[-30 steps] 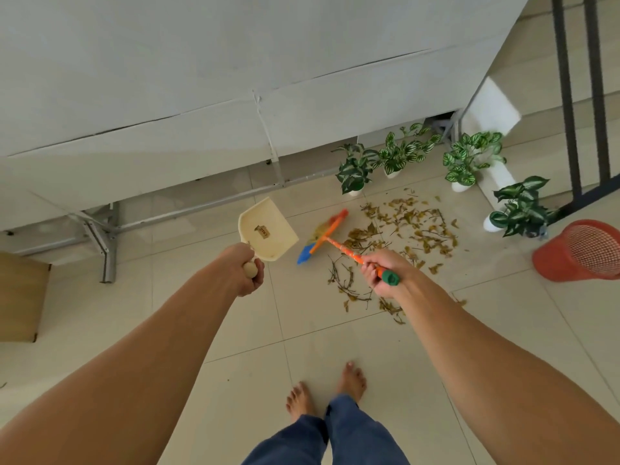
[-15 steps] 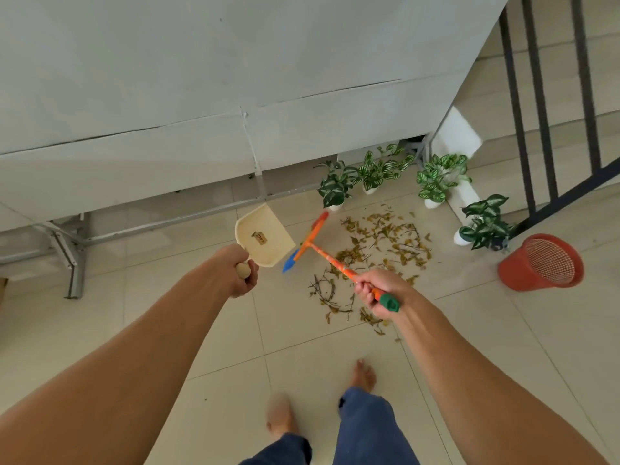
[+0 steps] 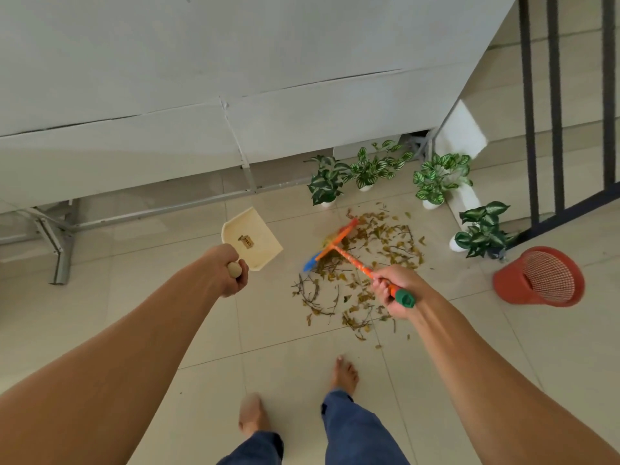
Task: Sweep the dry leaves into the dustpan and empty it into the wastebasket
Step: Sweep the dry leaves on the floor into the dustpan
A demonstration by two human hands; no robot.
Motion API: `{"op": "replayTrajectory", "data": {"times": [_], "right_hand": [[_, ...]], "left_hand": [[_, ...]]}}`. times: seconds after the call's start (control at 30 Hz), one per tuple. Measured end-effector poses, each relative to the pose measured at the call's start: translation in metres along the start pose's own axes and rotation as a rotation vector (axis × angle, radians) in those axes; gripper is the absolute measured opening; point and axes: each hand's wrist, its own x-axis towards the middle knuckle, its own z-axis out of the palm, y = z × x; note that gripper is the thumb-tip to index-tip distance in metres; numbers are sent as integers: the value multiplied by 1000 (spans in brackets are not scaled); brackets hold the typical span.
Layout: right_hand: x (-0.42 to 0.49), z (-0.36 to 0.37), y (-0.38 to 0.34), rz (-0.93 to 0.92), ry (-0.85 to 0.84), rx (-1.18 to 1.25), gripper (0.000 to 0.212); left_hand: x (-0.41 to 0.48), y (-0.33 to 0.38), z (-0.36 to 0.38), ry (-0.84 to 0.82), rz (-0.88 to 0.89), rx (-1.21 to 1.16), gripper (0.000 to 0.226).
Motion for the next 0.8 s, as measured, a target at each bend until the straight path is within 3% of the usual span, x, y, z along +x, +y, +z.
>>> {"op": "replayTrajectory", "data": {"times": [0.23, 0.8], "right_hand": [[-7, -21, -38, -39, -90, 37, 29], [18, -38, -77, -21, -146, 111, 27]], "left_hand": [[-5, 5, 35, 22, -26, -7, 14], [-13, 3, 63, 55, -77, 4, 5]]}}
